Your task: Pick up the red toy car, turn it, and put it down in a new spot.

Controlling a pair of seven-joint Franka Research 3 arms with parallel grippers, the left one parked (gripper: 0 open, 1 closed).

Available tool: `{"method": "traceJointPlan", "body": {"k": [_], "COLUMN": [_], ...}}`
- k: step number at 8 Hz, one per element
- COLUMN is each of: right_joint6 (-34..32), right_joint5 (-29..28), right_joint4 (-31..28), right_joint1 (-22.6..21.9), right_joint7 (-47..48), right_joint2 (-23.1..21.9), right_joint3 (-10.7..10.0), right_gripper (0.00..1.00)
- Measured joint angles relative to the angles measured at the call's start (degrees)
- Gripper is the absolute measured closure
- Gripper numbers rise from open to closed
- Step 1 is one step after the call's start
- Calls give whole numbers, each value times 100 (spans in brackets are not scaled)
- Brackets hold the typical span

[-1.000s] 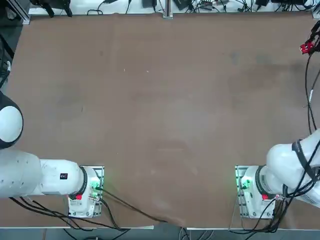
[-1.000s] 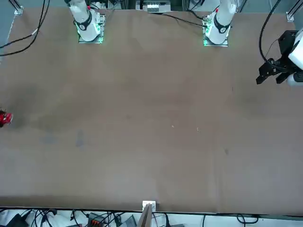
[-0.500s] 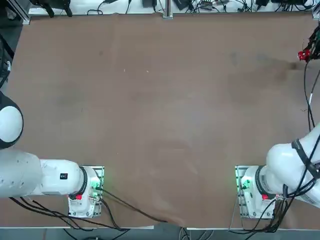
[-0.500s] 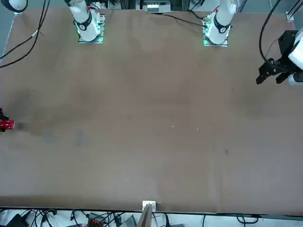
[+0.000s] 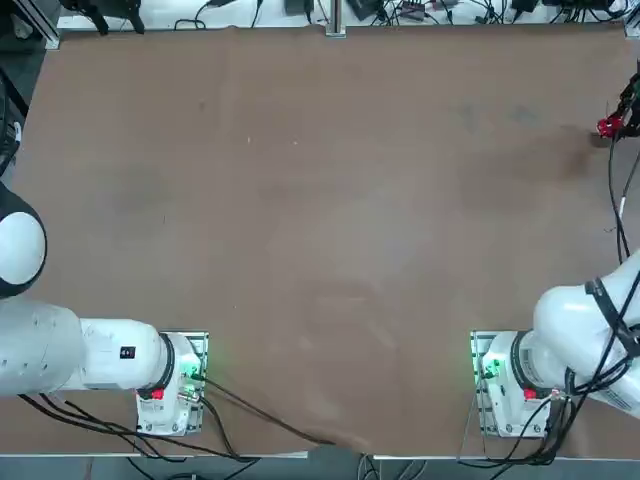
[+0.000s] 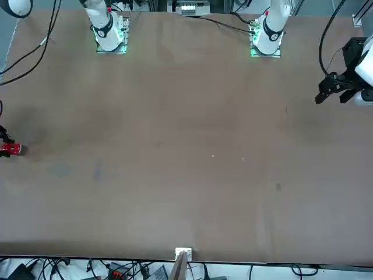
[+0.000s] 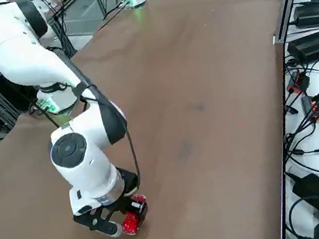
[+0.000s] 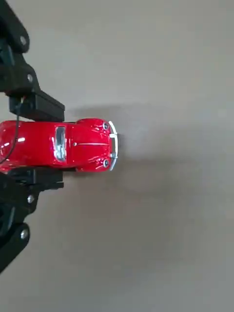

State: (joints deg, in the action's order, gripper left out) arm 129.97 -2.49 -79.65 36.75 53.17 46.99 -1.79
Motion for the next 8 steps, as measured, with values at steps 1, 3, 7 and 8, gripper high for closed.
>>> {"method": "traceJointPlan", "body": {"k": [1,3,7,8], "right_joint6": [161,329,758,798], "right_joint5": [0,0,3,3], "right_joint4": [-133,-280,-367,-376], "right_joint1": [-17,-40,-46,-49], "right_joint7": [0,0,0,0], "right_joint2": [3,3,2,3], "right_joint3": [5,22,24,24], "right_gripper": [49,49,49,49]}}
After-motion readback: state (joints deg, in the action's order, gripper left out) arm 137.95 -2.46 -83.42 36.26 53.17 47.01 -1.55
